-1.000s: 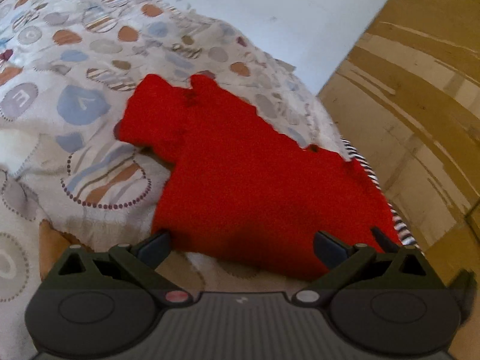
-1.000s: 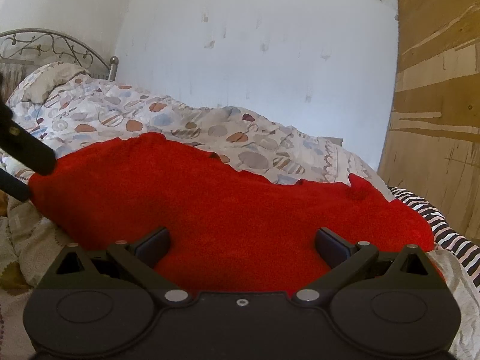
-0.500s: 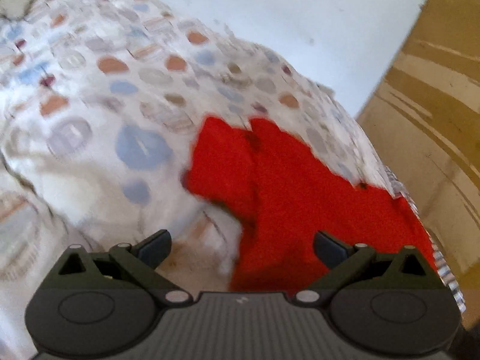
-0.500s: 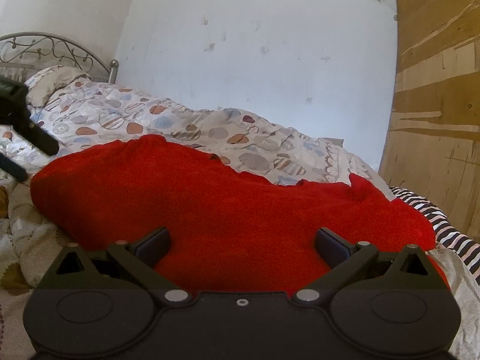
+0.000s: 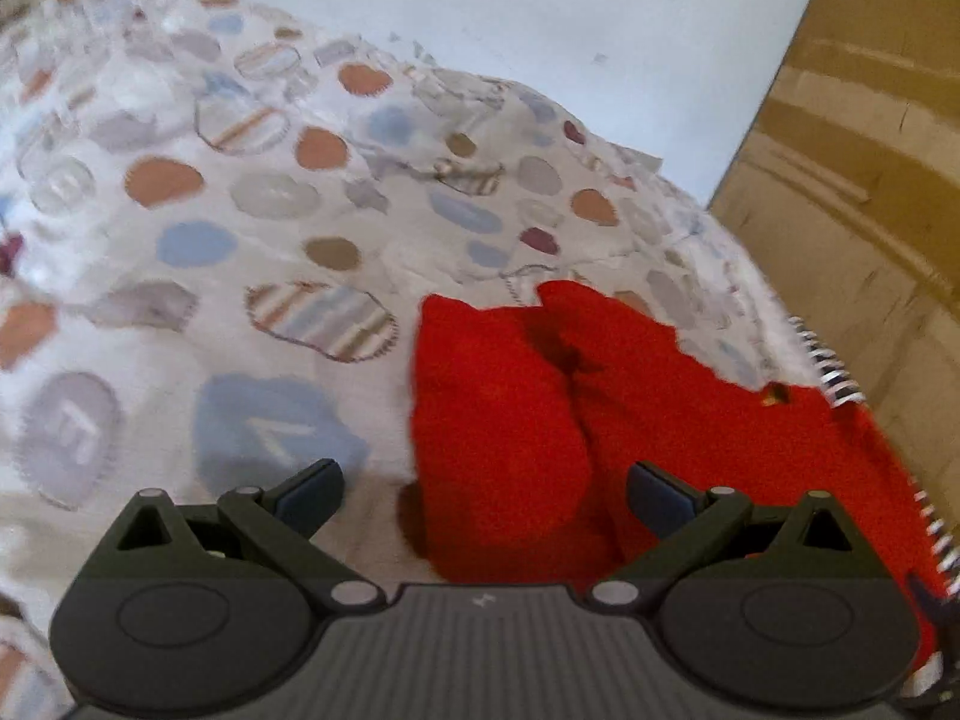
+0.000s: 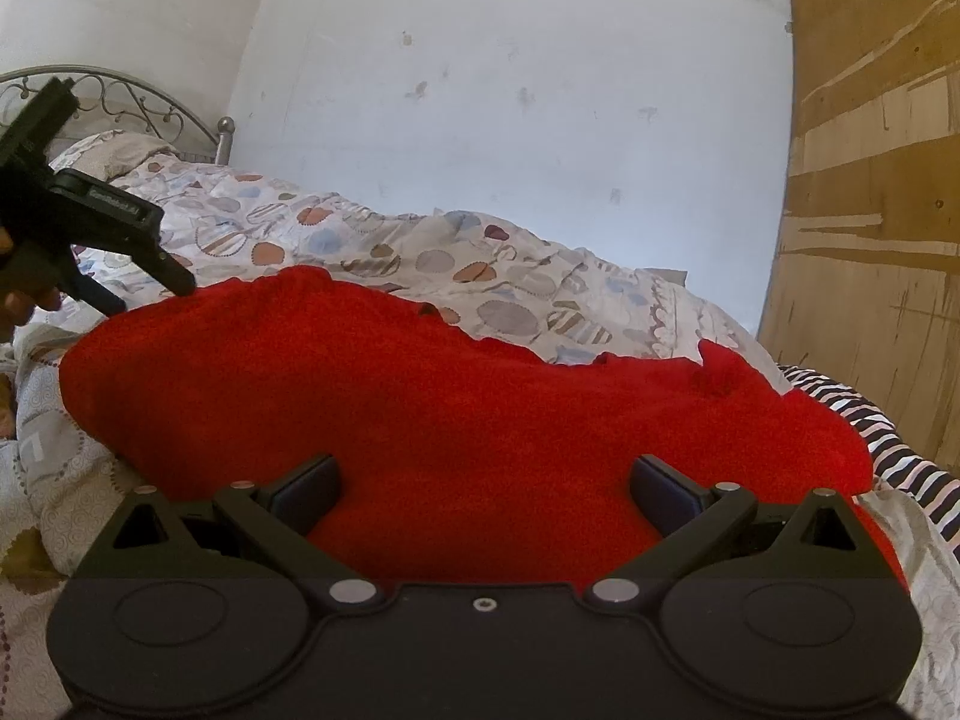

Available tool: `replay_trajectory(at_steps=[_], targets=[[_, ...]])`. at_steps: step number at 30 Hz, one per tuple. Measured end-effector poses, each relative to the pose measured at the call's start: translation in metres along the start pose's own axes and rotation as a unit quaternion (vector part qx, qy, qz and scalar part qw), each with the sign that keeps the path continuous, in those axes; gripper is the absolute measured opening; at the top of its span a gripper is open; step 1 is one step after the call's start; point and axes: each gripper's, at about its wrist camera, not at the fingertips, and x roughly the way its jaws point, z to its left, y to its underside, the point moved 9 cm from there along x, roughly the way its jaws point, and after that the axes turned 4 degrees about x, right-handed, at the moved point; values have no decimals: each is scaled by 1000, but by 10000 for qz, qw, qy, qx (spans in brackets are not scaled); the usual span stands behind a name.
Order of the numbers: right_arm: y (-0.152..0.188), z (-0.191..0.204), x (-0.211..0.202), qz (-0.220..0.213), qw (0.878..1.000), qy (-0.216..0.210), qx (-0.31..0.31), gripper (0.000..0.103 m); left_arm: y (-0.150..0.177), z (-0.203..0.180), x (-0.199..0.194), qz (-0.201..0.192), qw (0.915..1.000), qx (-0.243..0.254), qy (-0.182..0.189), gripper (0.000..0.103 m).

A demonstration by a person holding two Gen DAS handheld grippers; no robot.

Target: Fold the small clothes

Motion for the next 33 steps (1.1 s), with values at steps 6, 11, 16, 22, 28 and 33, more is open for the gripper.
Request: replay_trajectory(at_steps=[6, 11, 16, 22, 28, 33], targets=[[0, 0, 0, -4, 10000, 3, -1, 103, -2, 2, 6, -5, 9960, -418, 795, 103], [0, 0, 0, -8, 10000, 4, -1, 103, 0, 10, 15, 70, 9947, -645, 800, 97], [0, 0, 0, -8, 10000, 5, 0, 103, 0, 24, 16, 55, 9914, -1069, 755, 82], [0, -1, 0, -12, 10000, 17, -6, 103, 1, 21, 13, 123, 9964, -687, 474, 59], [-1, 0, 0, -66, 9999, 127, -76, 103, -4, 8, 10, 59, 9983, -387, 437, 20], [-2, 1, 1, 29, 9999, 139, -89, 103, -12, -3, 3, 135, 9991, -339, 212, 14]])
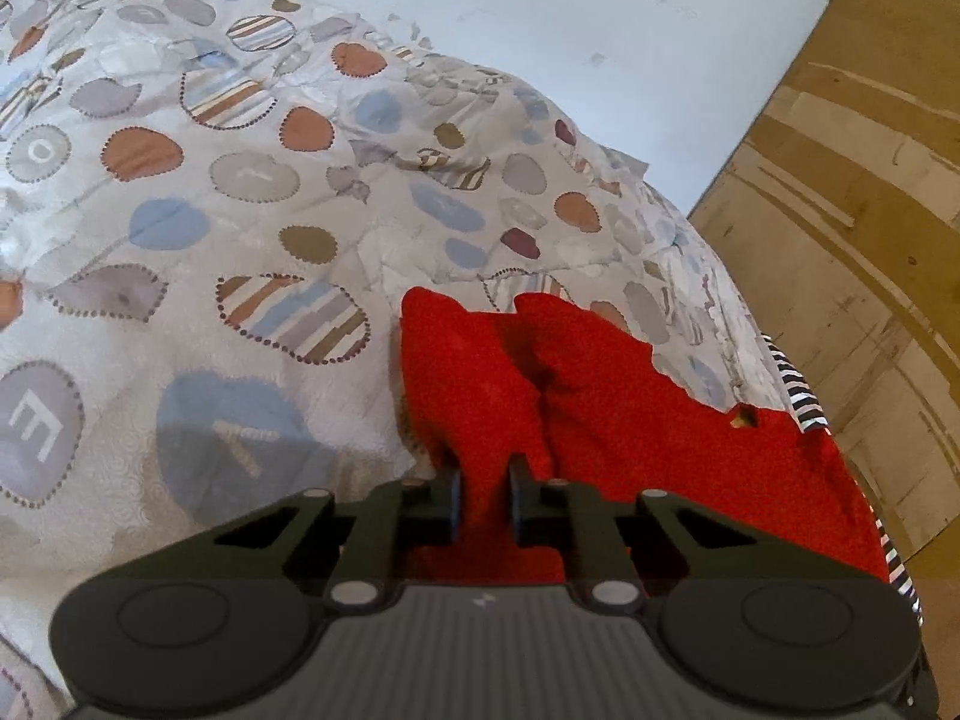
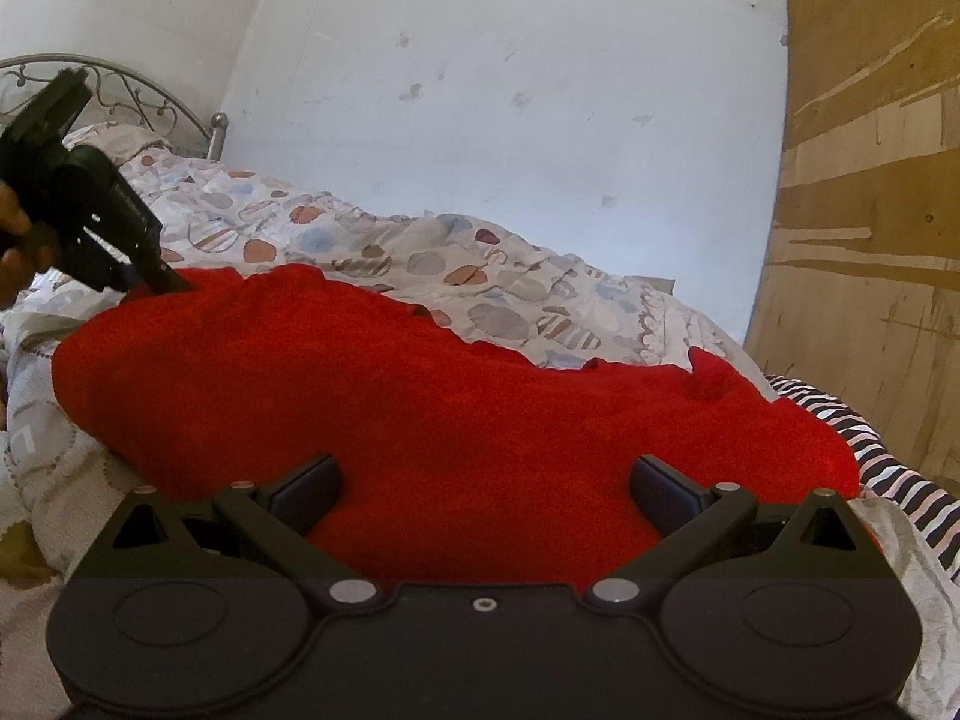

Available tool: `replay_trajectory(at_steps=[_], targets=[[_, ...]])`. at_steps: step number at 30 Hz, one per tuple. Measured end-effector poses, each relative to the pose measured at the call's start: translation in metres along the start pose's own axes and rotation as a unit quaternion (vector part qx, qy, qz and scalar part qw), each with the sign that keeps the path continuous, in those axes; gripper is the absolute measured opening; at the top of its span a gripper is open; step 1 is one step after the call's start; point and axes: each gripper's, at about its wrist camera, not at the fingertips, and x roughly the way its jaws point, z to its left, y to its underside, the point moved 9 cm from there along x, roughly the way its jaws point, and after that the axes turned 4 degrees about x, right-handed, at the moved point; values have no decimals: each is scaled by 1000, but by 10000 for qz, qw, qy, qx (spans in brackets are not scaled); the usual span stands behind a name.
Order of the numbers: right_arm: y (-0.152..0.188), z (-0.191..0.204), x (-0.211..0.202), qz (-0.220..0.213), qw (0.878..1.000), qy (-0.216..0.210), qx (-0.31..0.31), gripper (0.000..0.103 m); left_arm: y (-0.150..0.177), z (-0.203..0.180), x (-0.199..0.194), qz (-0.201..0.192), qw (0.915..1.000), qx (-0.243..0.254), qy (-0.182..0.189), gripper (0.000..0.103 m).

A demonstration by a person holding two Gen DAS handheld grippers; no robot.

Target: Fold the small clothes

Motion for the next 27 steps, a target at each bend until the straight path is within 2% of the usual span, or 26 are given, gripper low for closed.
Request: replay_trajectory(at_steps=[6, 11, 16, 23, 27], targets=[[-7, -5, -2, 139, 9996, -132, 185, 103, -17, -23, -10, 152, 9992, -17, -371, 13], [-11, -17, -14, 34, 9995, -42, 314, 103, -39, -83, -23, 17, 9973, 653, -344, 11], [-12, -39, -36, -224, 9985, 258, 432, 103, -49, -176, -29, -89, 9873, 1584, -40, 10], [-4, -89, -65, -313, 9933, 799, 777, 103, -23, -302, 0, 378, 9685, 2380, 630, 9], [7, -113, -82, -247, 9898, 1040, 938, 103, 14, -333, 30, 858, 9586, 2612, 742, 9]])
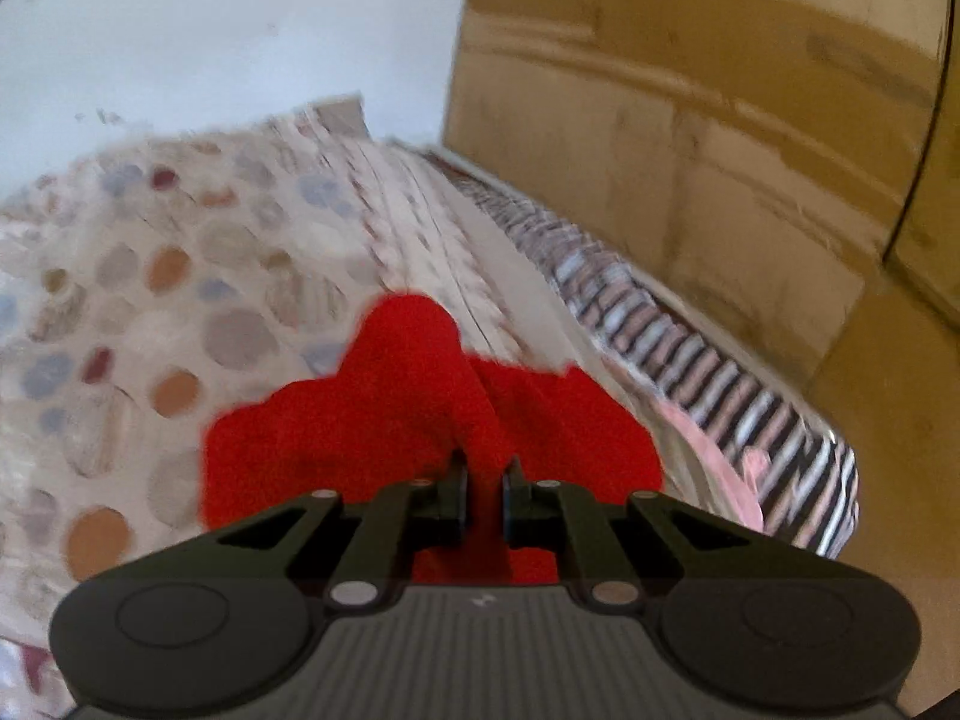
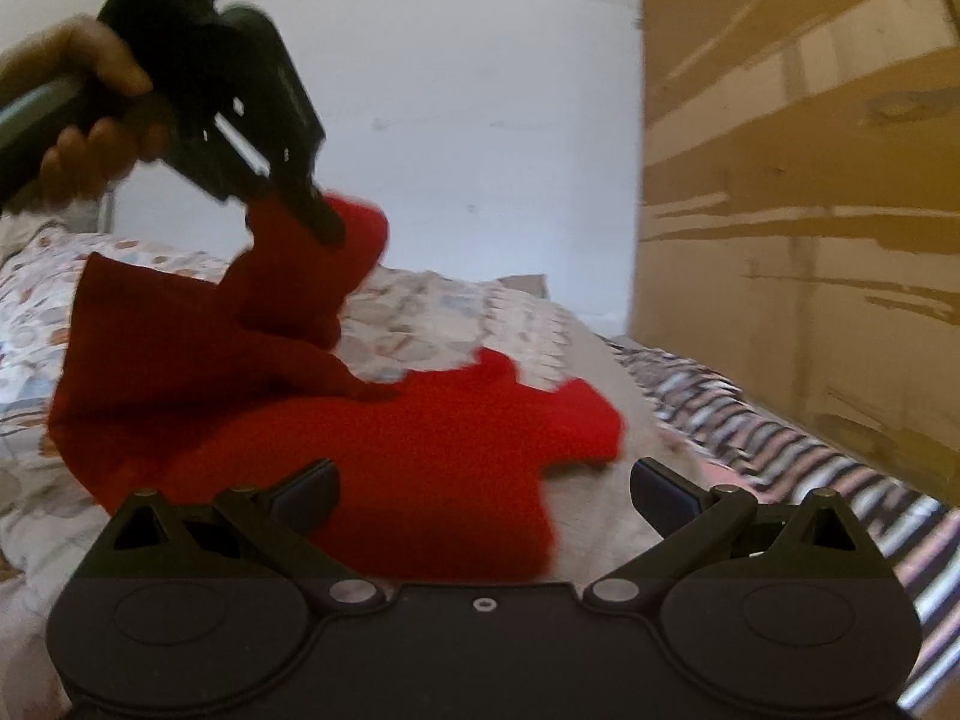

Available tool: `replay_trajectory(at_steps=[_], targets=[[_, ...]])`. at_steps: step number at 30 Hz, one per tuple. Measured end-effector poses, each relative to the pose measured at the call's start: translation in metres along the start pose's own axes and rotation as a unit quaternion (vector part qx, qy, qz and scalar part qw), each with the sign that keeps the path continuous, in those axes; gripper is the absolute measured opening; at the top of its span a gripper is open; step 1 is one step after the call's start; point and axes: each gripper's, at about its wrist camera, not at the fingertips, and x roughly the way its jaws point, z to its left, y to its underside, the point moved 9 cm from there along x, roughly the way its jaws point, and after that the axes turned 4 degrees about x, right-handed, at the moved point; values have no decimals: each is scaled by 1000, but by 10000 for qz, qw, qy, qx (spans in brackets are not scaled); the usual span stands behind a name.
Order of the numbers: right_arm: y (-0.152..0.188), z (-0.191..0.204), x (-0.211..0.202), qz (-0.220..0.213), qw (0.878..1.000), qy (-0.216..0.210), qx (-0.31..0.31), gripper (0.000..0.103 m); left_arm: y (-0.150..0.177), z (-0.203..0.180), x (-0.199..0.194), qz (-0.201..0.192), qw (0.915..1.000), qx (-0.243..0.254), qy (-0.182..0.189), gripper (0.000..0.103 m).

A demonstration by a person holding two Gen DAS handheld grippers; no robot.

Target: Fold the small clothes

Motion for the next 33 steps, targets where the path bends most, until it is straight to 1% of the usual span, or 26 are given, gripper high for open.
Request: replay_trajectory(at_steps=[2, 3, 7, 9, 10, 11, 12, 13, 14, 15, 16, 17, 18, 19, 20, 22, 25, 27, 29, 33], targets=[[5, -10, -4, 56, 9999, 81, 43, 103, 15, -11, 16, 225, 9997, 13, 79, 9], [7, -14, -6, 82, 9999, 112, 56, 103, 21, -11, 20, 275, 9996, 38, 79, 9], [14, -24, -6, 167, 9995, 181, 181, 103, 35, -9, 25, 317, 9993, 22, 196, 12], [16, -24, -5, 218, 9994, 180, 219, 103, 38, -8, 25, 375, 9986, -46, 383, 14], [15, -23, -3, 239, 9993, 182, 225, 103, 38, -7, 23, 396, 9979, -103, 501, 19], [15, -23, -1, 258, 9992, 181, 237, 103, 38, -8, 22, 419, 9967, -168, 674, 21], [15, -23, 0, 281, 9991, 179, 244, 103, 37, -7, 21, 433, 9954, -239, 816, 25], [16, -22, 1, 312, 9990, 183, 251, 103, 37, -8, 18, 458, 9938, -290, 975, 35], [16, -23, 2, 344, 9989, 191, 260, 103, 37, -10, 17, 461, 9927, -308, 1072, 43], [17, -24, 2, 372, 9987, 202, 274, 103, 36, -12, 13, 416, 9922, -304, 1136, 59], [18, -24, 2, 400, 9985, 208, 296, 103, 35, -14, 7, 306, 9923, -272, 1172, 71], [18, -24, 2, 427, 9983, 205, 327, 103, 33, -15, 1, 165, 9927, -221, 1178, 75], [19, -25, 2, 453, 9981, 202, 356, 103, 33, -15, -6, 49, 9931, -161, 1164, 81], [20, -26, 2, 485, 9979, 203, 385, 103, 31, -15, -12, -49, 9933, -131, 1146, 85], [21, -27, 3, 518, 9976, 209, 411, 103, 30, -13, -21, -193, 9933, -120, 1129, 87], [23, -28, 3, 570, 9971, 228, 442, 103, 30, -9, -35, -401, 9929, -150, 1106, 94], [24, -29, 5, 615, 9967, 259, 454, 103, 34, 2, -57, -680, 9932, -276, 900, 101], [23, -28, 5, 625, 9967, 268, 433, 103, 39, 12, -70, -863, 9935, -307, 680, 102], [22, -27, 5, 600, 9971, 244, 404, 103, 50, 24, -85, -1028, 9935, -332, 360, 102], [18, -22, 4, 550, 9977, 163, 351, 103, 78, 47, -108, -1308, 9898, -524, -200, 103]])
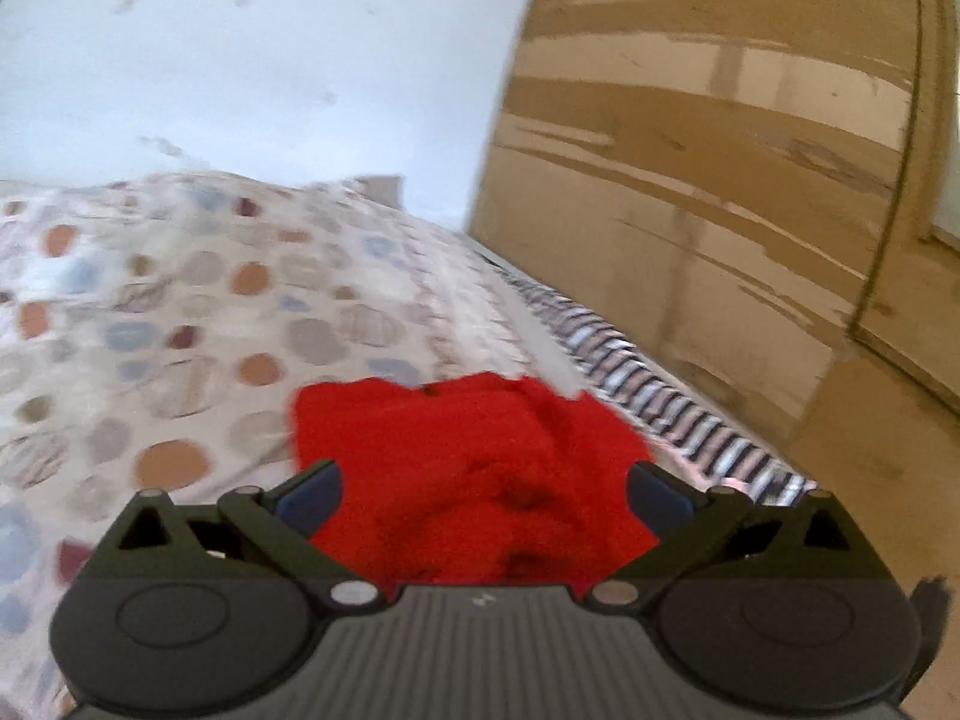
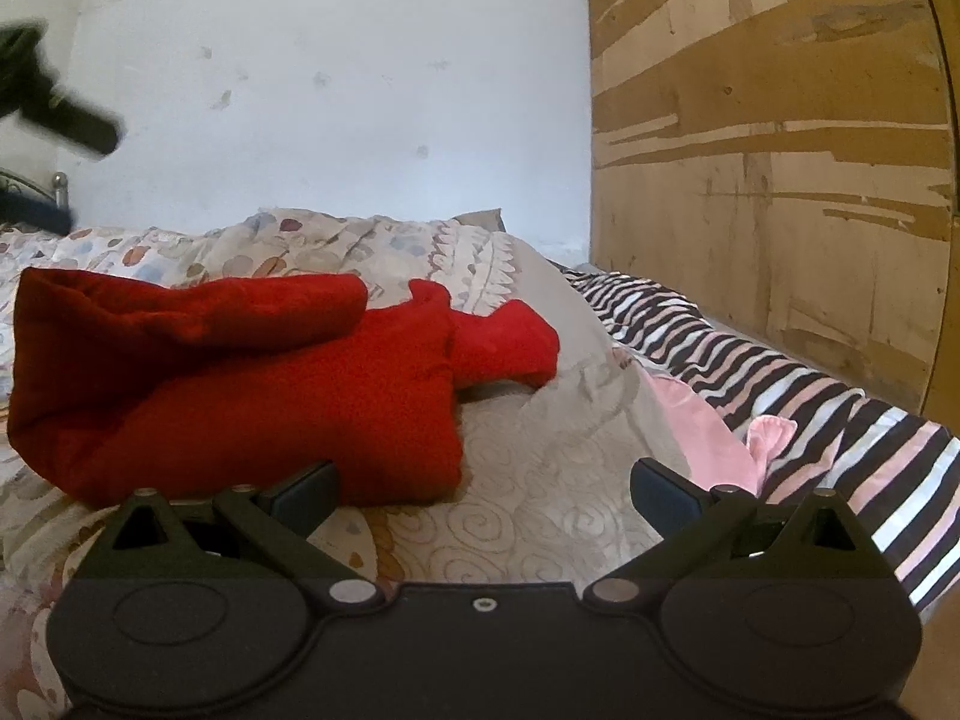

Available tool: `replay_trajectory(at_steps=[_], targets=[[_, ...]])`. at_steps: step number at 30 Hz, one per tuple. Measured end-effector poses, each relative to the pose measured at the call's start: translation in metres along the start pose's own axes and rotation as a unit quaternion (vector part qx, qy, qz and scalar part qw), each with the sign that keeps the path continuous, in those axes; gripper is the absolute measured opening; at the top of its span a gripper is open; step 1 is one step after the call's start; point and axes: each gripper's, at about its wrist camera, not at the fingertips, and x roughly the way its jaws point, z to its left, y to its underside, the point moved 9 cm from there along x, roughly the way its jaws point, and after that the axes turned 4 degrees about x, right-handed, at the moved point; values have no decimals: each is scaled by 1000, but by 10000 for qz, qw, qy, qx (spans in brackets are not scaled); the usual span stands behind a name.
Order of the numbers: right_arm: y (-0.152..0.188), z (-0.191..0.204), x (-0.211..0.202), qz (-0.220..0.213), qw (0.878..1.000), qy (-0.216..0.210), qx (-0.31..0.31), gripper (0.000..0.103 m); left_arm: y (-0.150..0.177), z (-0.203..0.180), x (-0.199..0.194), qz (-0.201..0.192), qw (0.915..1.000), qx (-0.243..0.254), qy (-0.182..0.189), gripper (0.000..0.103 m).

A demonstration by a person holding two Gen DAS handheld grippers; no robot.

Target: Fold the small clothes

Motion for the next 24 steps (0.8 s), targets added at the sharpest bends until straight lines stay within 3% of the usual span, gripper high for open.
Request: replay_trajectory(at_steps=[4, 9, 12, 18, 24], targets=[[-16, 3, -3, -158, 9998, -55, -82, 103, 27, 20, -15, -13, 9989, 51, -457, 103], [-49, 9, -1, -302, 9989, -345, 79, 103, 52, 25, -7, 166, 9952, 618, -744, 103], [-66, 20, 9, -238, 9972, -696, 109, 103, 59, 21, 2, 163, 9940, 793, -737, 103], [-82, 51, 38, 330, 9869, -1541, 341, 103, 72, 14, 13, 136, 9913, 1035, -806, 103], [-103, 73, 76, 991, 9605, -2360, 1089, 101, 69, 6, 11, -37, 9849, 1519, -836, 102]])
